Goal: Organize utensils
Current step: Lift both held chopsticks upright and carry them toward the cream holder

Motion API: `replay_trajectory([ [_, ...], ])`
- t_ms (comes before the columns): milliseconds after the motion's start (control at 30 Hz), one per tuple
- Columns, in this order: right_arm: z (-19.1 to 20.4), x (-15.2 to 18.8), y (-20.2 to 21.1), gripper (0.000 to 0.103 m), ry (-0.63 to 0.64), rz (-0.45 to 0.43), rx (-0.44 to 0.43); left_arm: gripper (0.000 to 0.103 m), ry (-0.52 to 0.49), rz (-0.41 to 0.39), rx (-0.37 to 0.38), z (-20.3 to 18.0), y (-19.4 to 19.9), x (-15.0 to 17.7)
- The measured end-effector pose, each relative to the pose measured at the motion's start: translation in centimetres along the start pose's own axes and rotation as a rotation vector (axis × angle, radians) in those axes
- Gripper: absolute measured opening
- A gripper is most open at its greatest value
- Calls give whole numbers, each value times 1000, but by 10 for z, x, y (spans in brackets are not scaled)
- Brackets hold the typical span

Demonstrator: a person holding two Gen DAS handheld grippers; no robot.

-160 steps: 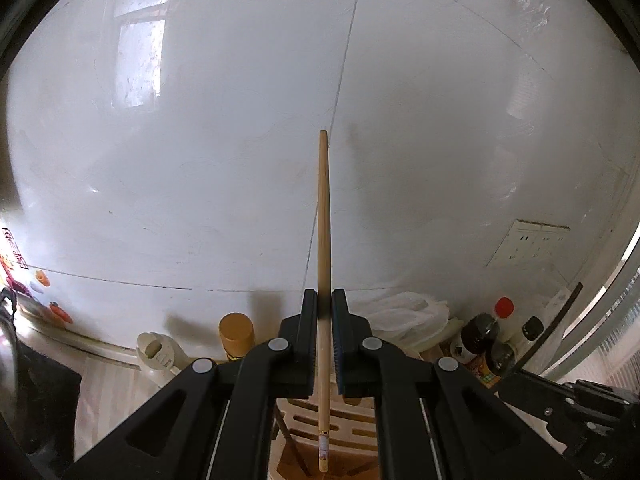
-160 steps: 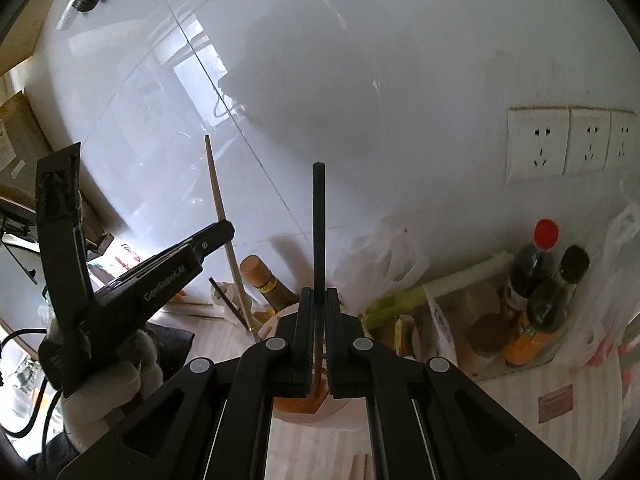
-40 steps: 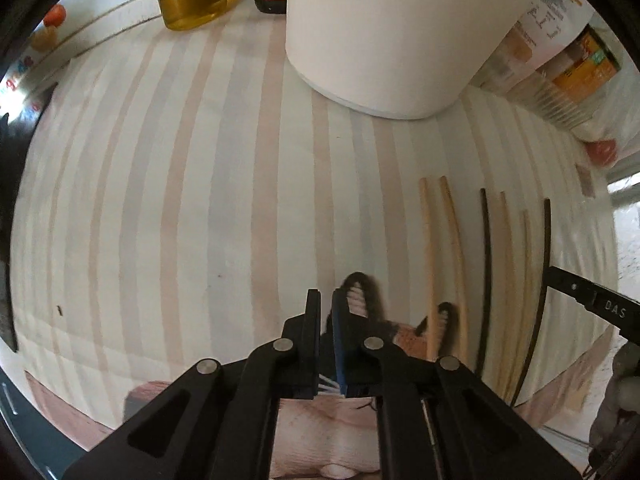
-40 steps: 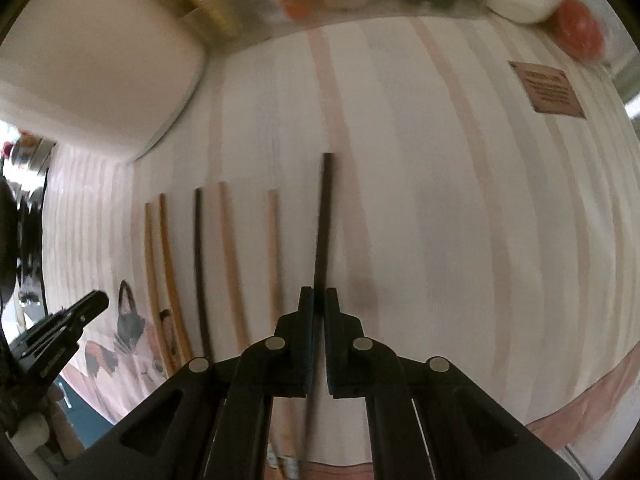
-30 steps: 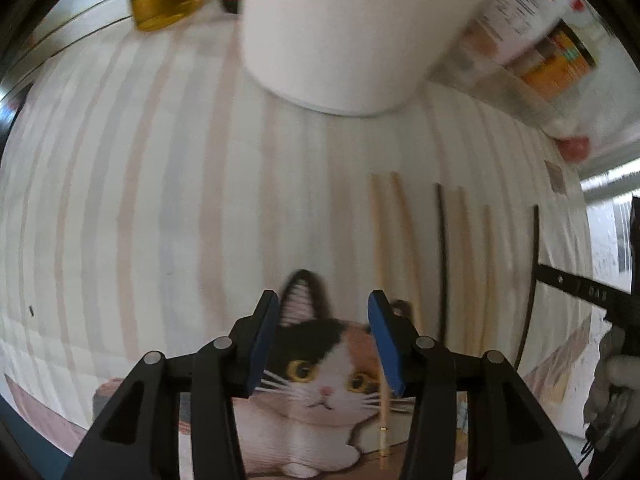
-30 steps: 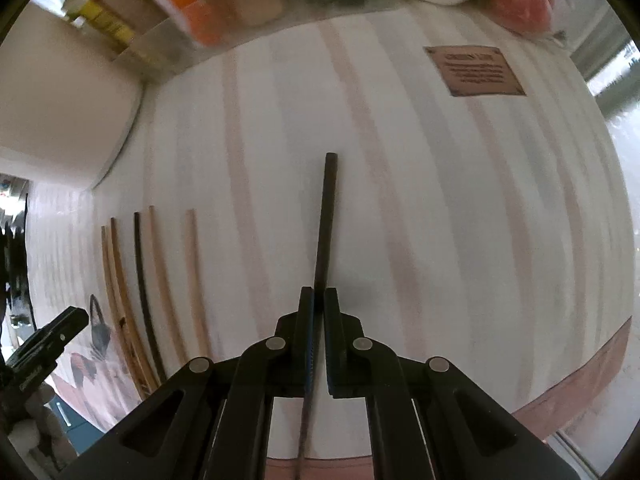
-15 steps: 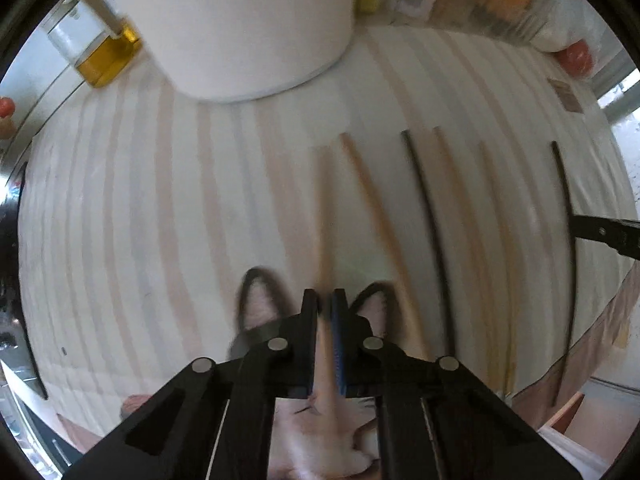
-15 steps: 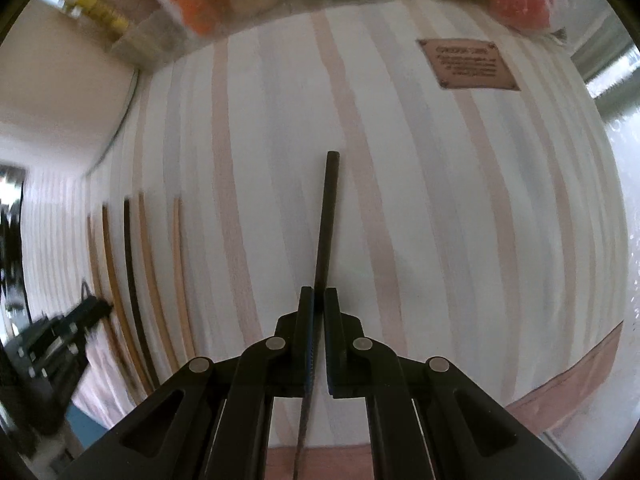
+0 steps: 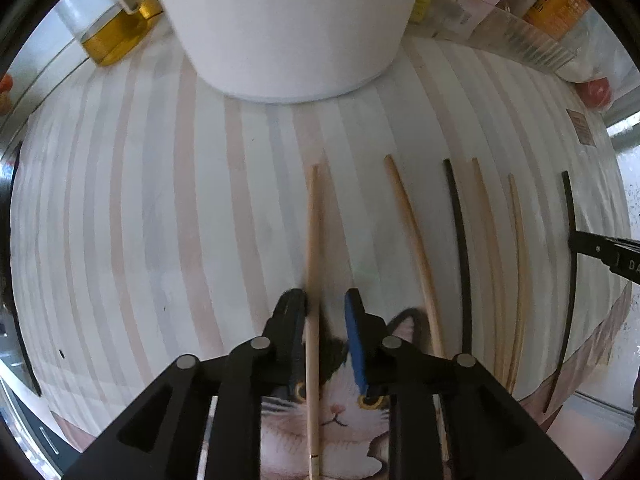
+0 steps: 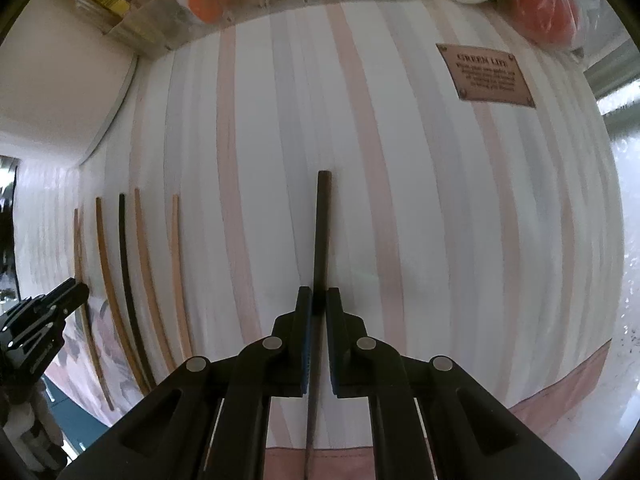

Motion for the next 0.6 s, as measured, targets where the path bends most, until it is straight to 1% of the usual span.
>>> replay_trajectory([
  [100,7,-11,-4,8,27,-5,29,18,-23,-3,-19,-17,-9,-10],
  [133,11,-13,-3,7,38,-9,37,17,-24,-5,-20,-21,-12,-14],
  [200,15,-15,-3,7,58,-13,47,4,-23,-10,-23,-22,-14,-17],
  [233,20,-16,-4,7,64,-19,44,5,-12,-9,-15,-23,-17,-20],
  [267,23,-17,-3,7,58,-25,30,5,4,-12,-11,-28,-15,-25],
  [367,31,-20,5,6,30,-57,-15,4,17,-56,-23,-19,-1,-31],
  [500,45,-24,31,6,2,-129,-87,4,37,-111,-18,-14,22,-40],
  [600,52,-27,49,6,6,-171,-112,4,40,-162,-19,-12,41,-48],
])
Point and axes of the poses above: each gripper's, at about its wrist camera, not at the fingertips, and y roughly against the way its jaws point, z to its left, x to its underside, the point moved 10 cm from there along -y, roughly the way its jaws point, and after that the axes turned 12 degrees about -z, right-handed, at the moved point
